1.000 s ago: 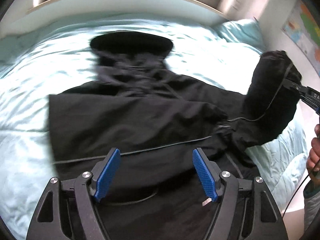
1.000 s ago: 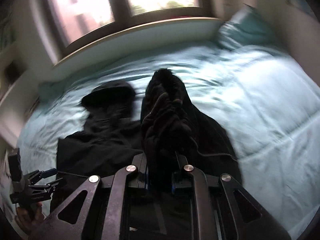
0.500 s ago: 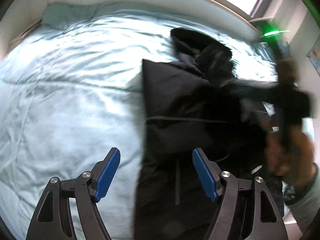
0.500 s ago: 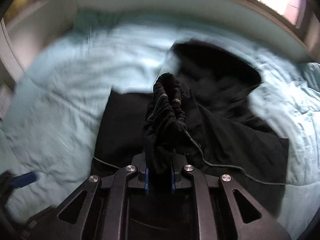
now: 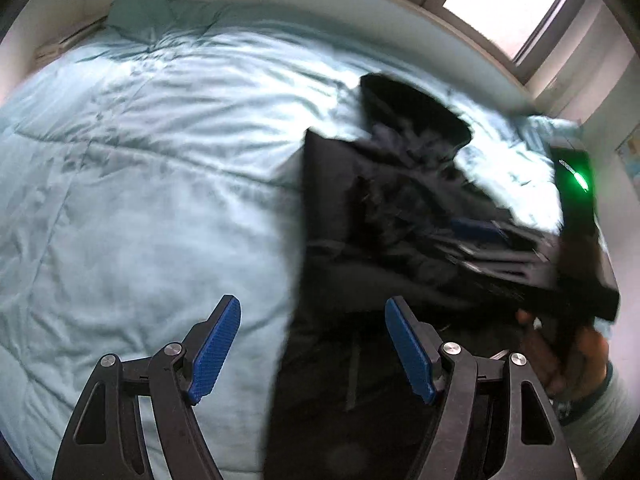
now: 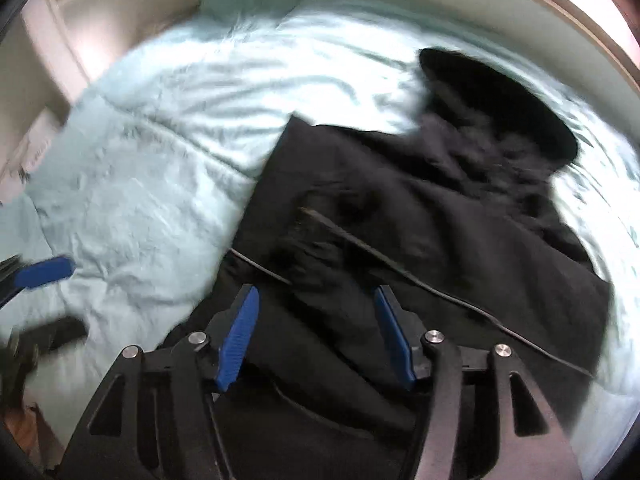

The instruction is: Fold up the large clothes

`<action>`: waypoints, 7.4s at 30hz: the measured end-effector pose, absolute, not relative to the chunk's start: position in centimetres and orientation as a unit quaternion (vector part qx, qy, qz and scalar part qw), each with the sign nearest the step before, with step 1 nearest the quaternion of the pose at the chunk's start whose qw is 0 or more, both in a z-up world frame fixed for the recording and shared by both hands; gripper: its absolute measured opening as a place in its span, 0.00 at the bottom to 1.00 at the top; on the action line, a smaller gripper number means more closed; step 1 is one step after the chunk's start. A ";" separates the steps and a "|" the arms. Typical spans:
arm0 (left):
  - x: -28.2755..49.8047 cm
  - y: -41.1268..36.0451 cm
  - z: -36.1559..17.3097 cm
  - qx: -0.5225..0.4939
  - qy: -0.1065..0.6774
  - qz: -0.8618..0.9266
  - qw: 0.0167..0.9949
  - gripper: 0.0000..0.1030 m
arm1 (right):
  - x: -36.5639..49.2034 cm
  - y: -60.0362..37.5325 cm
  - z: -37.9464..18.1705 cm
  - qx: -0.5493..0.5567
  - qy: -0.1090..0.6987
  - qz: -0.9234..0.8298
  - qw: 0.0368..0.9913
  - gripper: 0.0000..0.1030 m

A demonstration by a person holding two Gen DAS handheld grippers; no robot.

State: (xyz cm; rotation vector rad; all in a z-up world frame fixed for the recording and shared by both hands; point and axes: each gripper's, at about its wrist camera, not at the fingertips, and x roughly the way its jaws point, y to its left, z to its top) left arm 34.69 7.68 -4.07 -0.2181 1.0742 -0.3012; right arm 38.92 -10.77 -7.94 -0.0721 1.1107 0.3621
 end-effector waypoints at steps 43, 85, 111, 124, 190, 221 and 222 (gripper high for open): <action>46.6 1.6 -13.9 -0.098 0.600 -0.149 0.780 0.26 | 43.0 -37.0 -20.1 0.101 0.631 -0.052 0.768 0.64; 52.0 -7.2 -8.8 -0.025 0.513 -0.262 0.817 0.50 | 48.1 -39.4 -18.1 0.101 0.622 0.012 0.777 0.68; 72.5 -7.9 -7.8 -0.135 0.446 -0.199 0.862 0.09 | 65.5 -41.5 -12.8 0.178 0.497 0.002 0.849 0.05; 71.9 -6.8 -14.8 -0.088 0.534 -0.192 0.819 0.18 | 65.5 -38.7 -20.2 0.100 0.547 0.034 0.830 0.10; 80.2 -12.3 -14.0 -0.065 0.562 -0.356 0.744 0.76 | 76.8 -37.7 -20.5 0.074 0.563 0.182 0.803 0.79; 38.7 -9.2 -2.0 0.083 0.446 -0.330 0.828 0.18 | 39.3 -31.3 -7.1 -0.056 0.417 0.147 0.895 0.16; 37.8 -9.1 -4.0 0.076 0.480 -0.321 0.813 0.18 | 38.1 -31.4 -8.6 -0.048 0.439 0.150 0.885 0.19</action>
